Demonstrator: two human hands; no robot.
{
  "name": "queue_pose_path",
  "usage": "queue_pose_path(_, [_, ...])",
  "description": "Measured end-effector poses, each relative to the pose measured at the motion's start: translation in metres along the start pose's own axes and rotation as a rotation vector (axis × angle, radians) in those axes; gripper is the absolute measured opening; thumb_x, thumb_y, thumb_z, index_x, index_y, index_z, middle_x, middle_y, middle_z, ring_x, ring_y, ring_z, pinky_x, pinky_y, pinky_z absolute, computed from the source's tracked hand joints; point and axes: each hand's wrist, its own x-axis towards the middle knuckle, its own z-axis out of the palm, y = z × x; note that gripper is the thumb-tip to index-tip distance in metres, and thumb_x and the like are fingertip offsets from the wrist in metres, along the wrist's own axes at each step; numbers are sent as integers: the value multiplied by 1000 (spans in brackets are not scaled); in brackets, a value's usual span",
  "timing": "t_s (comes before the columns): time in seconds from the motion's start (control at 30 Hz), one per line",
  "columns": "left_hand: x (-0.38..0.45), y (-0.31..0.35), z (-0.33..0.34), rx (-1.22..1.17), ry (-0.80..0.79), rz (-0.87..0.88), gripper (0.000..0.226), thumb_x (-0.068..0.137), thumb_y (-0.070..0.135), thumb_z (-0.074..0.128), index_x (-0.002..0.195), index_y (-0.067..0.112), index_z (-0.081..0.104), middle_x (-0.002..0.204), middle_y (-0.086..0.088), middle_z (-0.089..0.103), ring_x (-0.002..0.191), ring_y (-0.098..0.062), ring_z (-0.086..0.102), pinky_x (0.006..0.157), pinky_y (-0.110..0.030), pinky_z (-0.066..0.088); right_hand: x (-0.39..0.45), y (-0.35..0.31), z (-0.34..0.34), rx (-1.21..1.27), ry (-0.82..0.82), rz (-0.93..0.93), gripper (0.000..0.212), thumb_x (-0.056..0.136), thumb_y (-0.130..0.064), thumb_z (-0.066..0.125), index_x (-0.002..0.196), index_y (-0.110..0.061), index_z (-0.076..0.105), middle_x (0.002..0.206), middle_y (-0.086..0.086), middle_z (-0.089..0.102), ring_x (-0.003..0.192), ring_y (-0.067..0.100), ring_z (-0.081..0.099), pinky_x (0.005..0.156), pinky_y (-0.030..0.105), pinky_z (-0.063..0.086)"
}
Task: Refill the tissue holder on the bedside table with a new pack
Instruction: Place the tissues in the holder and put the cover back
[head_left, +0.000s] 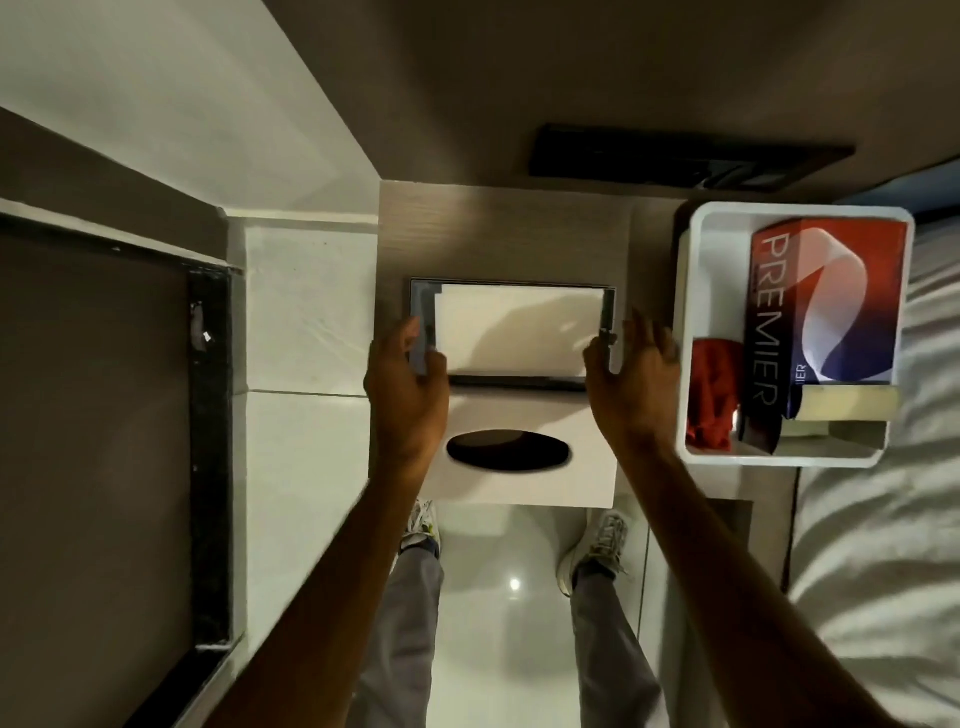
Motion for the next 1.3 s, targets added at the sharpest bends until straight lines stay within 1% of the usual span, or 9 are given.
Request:
queue_pose_path(0.13, [-40, -29, -14, 66, 80, -131, 46, 97, 17, 67, 141, 8, 57, 137, -17, 58, 131, -32, 55, 105, -30, 44, -49, 36, -6, 105, -31, 118, 56, 97, -53, 55, 139, -15, 52, 134, 9, 58, 120, 24, 57, 81, 17, 43])
queue_pose_path(0.23, [-63, -43, -8, 6, -138, -326, 51, 97, 26, 70, 142, 6, 55, 138, -18, 58, 132, -33, 53, 114, -42, 45, -84, 53, 6, 254, -258, 318, 78, 85, -66, 66, 145, -21, 45, 143, 7, 51, 124, 26, 55, 97, 45, 56])
queue_pose_path(0.33, [-79, -42, -2, 1, -206, -372, 56, 97, 27, 71, 142, 1, 52, 142, -15, 60, 136, -30, 55, 117, -37, 42, -106, 52, 20, 281, -284, 368, 92, 80, -58, 76, 152, -19, 36, 149, 7, 47, 131, 29, 51, 107, 47, 49])
queue_pose_path(0.43, [-93, -32, -6, 38, -162, -320, 54, 95, 27, 73, 139, 3, 53, 140, -16, 64, 132, -33, 60, 109, -31, 45, -115, 45, 21, 314, -181, 385, 91, 83, -52, 77, 154, -19, 30, 150, 10, 49, 134, 30, 51, 106, 42, 46])
queue_pose_path(0.57, [-76, -17, -21, 74, -78, -149, 69, 91, 36, 76, 146, 7, 46, 139, -17, 64, 129, -37, 62, 108, -53, 56, -93, 31, 3, 350, -86, 249, 72, 87, -56, 71, 142, -21, 39, 135, 7, 55, 112, 14, 51, 90, 29, 48])
queue_pose_path(0.7, [-29, 6, -17, 53, -41, -76, 73, 94, 38, 73, 153, 9, 39, 145, -16, 57, 136, -35, 56, 113, -51, 51, -42, 4, -3, 352, -58, 173, 75, 89, -59, 67, 144, -16, 38, 136, 8, 51, 112, 18, 52, 86, 25, 44])
queue_pose_path(0.87, [13, 19, -1, 115, -100, -35, 69, 96, 39, 70, 149, 7, 39, 147, -17, 55, 137, -36, 55, 113, -47, 50, -1, -3, 4, 350, -77, 191, 72, 91, -51, 69, 141, -7, 42, 141, 18, 54, 129, 37, 53, 104, 40, 48])
queue_pose_path(1.03, [27, 14, 7, 159, -118, 17, 72, 98, 38, 67, 154, 6, 34, 151, -18, 53, 141, -36, 53, 119, -46, 47, 8, -3, 13, 322, -61, 198, 70, 90, -50, 71, 137, -4, 46, 138, 22, 57, 126, 43, 55, 104, 54, 49])
queue_pose_path(1.3, [27, 6, 12, 125, -132, -13, 74, 99, 35, 67, 156, 3, 31, 155, -19, 50, 144, -36, 50, 118, -40, 43, 7, -2, 16, 312, -54, 197, 80, 85, -57, 73, 142, -7, 47, 141, 18, 55, 128, 37, 54, 104, 46, 49])
